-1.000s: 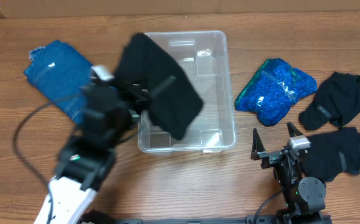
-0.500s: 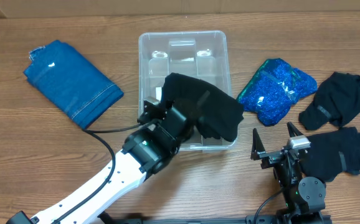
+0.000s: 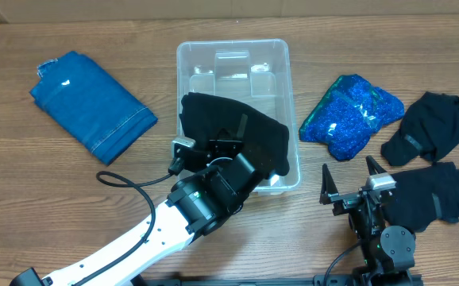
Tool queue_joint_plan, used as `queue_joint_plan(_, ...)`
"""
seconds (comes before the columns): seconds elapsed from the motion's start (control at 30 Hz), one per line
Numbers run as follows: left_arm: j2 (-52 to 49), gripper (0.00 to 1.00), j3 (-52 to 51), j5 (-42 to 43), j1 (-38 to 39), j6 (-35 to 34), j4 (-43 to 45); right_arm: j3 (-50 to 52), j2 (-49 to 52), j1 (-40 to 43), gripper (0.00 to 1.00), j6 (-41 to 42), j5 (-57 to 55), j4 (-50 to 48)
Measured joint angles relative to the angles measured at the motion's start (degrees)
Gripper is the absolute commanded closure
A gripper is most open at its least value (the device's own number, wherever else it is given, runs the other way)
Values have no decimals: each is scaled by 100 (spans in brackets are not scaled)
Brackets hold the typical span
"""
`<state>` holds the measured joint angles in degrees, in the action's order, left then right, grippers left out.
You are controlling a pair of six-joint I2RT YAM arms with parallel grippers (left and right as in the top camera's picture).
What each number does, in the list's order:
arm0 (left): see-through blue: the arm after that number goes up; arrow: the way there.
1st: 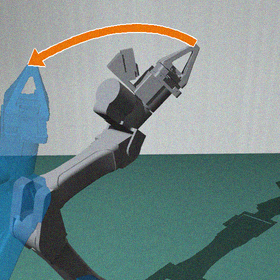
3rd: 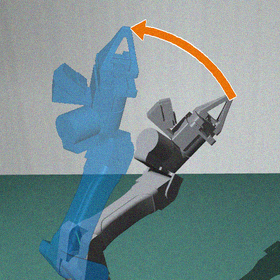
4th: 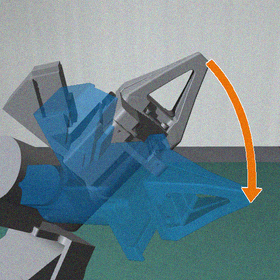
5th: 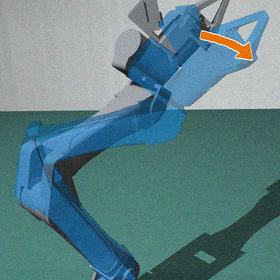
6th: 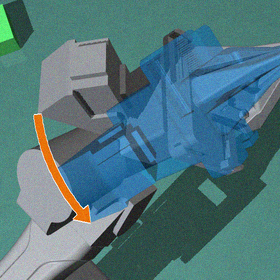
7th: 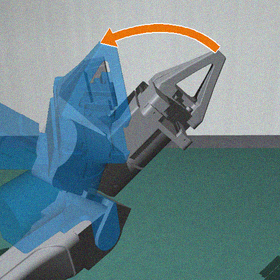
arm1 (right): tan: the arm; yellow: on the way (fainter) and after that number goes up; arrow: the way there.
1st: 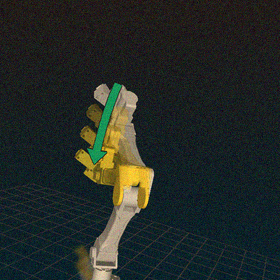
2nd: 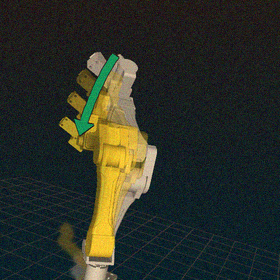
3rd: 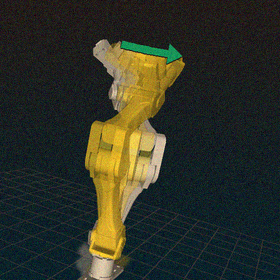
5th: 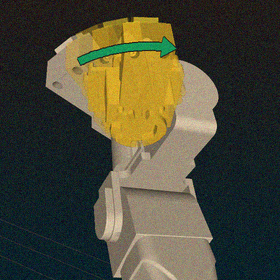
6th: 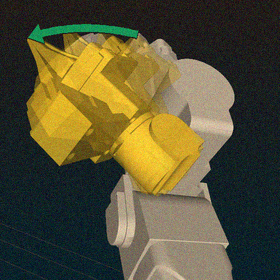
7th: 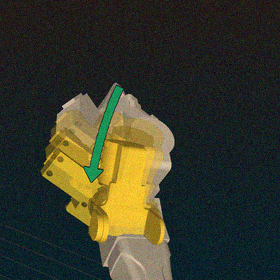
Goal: Pack container
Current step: 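Lift the black garment with the left gripper and carry it over the bin, then lower the black garment into the bin's front half and release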
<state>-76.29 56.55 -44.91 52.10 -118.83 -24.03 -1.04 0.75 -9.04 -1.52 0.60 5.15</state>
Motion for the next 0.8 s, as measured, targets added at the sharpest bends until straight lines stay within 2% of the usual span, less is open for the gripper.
queue_joint_plan(0.2, -20, 96, 0, 76, 0, 0, 146, 0, 0, 0, 0, 0, 0, 2)
queue_joint_plan(0.43, -487, 96, 0, 400, -11, 0, 271, 0, 0, 0, 0, -2, 0, 0)
queue_joint_plan(0.47, -487, 88, 0, 422, -11, 0, 245, 0, 0, 0, 0, 0, 0, -2)
queue_joint_plan(0.5, -487, 60, 0, 439, -11, 0, 219, 0, 0, 0, 0, -2, 0, -2)
queue_joint_plan(0.53, -487, 0, 0, 463, -11, 0, 205, 0, 0, 0, 0, 0, 2, 0)
queue_joint_plan(0.8, -442, 0, 9, 756, -11, -66, 166, 0, 0, 0, 0, 0, 0, -2)
